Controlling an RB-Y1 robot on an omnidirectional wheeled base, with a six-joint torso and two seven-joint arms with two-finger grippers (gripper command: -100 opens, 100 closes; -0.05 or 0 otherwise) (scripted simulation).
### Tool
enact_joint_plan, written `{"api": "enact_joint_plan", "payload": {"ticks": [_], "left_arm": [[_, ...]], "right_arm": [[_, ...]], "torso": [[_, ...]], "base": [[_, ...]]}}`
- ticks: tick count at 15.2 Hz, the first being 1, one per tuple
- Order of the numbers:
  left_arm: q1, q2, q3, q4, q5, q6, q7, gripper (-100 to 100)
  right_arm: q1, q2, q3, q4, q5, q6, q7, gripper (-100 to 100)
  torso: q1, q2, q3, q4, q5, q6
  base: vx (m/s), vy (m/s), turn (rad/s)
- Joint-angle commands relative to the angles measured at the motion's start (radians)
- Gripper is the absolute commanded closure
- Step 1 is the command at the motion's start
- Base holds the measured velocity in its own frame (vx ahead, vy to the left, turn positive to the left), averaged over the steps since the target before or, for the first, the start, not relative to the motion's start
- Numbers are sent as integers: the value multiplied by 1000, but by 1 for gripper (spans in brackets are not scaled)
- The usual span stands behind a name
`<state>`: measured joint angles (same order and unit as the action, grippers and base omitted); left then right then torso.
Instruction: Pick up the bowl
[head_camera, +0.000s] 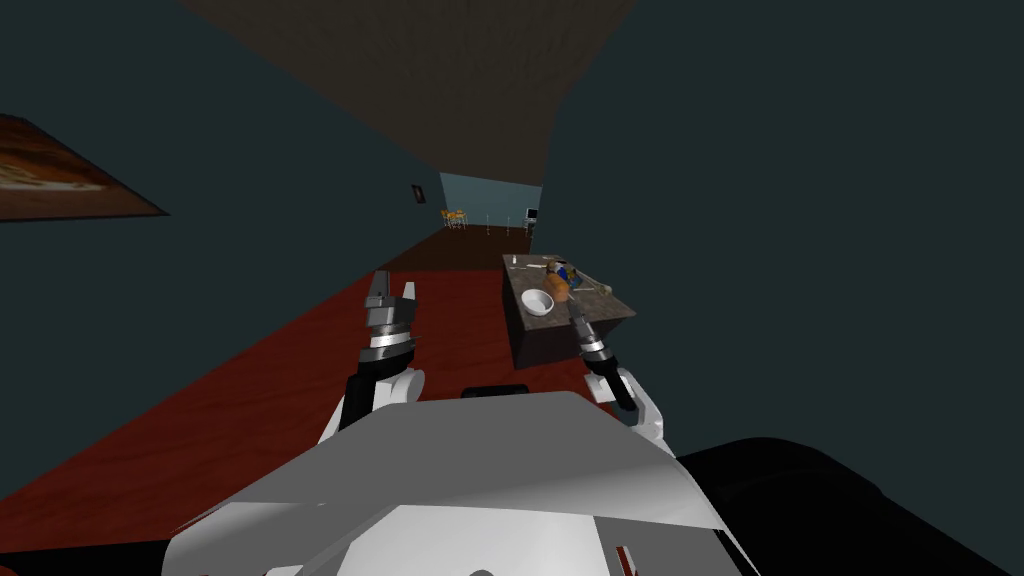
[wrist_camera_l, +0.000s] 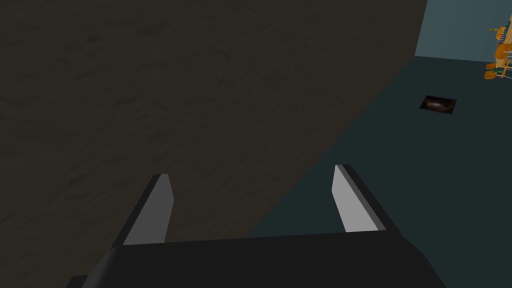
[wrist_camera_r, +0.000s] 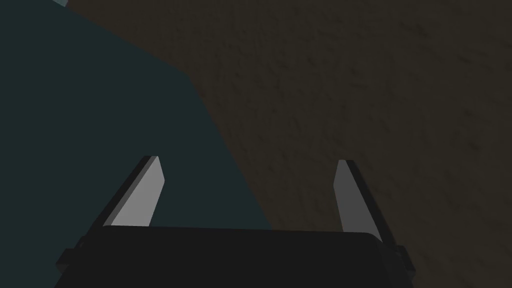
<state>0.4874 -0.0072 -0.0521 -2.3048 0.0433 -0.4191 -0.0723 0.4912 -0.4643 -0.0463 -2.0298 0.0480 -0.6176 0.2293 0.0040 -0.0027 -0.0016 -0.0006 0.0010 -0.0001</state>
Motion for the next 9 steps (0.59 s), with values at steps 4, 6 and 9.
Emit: {"api": "enact_joint_plan", "payload": {"ticks": [4,6,9], "left_arm": [[0,0,0,0,0,0,0,0],[0,0,0,0,0,0,0,0],[0,0,0,0,0,0,0,0]], "right_arm": [[-6,-116,-2,68,51,6,23,-100],[-7,-156,-1,101,77,8,35,-100],[-7,-225,1,136,103,9,47,-100]], "torso": [[1,0,0,0,0,0],[1,-1,0,0,0,0],[2,-2,-1,0,0,0]], "base": [[33,70,77],[44,61,42],[59,83,86]]}}
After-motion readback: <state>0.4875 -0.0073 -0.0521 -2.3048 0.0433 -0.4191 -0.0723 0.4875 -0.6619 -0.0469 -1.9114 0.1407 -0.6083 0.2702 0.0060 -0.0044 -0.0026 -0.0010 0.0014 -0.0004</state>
